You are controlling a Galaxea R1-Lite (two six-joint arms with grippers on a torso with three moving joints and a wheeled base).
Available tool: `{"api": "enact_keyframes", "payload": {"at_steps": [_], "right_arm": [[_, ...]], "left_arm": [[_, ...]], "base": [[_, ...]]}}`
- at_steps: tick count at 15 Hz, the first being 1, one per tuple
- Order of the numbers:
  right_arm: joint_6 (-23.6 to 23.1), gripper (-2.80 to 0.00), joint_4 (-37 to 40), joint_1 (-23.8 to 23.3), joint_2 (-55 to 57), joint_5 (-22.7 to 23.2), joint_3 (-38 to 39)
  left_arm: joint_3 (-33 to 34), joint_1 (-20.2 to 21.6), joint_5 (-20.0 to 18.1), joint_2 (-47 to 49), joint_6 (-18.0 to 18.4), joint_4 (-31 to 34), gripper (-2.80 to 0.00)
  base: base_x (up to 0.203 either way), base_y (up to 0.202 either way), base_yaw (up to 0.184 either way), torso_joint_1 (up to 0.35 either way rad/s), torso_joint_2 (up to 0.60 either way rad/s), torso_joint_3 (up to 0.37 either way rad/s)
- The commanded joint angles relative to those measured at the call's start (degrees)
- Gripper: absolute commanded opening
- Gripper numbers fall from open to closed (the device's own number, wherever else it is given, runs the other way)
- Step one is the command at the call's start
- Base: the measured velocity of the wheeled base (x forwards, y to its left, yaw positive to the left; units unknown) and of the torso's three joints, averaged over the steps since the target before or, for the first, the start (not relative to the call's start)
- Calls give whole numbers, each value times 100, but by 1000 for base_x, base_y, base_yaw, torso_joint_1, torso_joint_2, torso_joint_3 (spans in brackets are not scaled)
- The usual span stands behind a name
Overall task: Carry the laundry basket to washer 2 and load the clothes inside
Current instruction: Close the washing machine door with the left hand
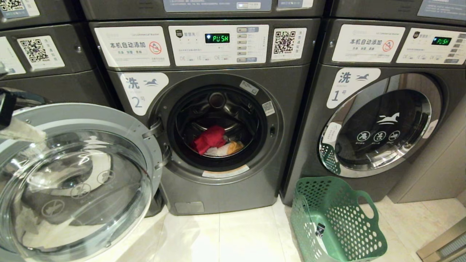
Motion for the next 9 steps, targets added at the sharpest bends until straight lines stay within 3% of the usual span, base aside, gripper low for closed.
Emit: {"api": "enact_keyframes", "payload": {"at_steps": [1, 6, 9], "right_arm": [[-2, -280, 1, -7, 6, -3, 0], [-2, -280, 1, -7, 6, -3, 0], [-2, -280, 1, -7, 6, -3, 0]], "left_arm": [[-5, -80, 33, -238, 8, -681, -280], [-6, 189, 1811, 1339, -101, -5096, -280], [-5, 613, 2321, 2539, 78, -6561, -280]], "base": [[0, 0, 0, 0, 0, 0], [0, 0, 0, 0, 0, 0], [0, 0, 0, 0, 0, 0]]}}
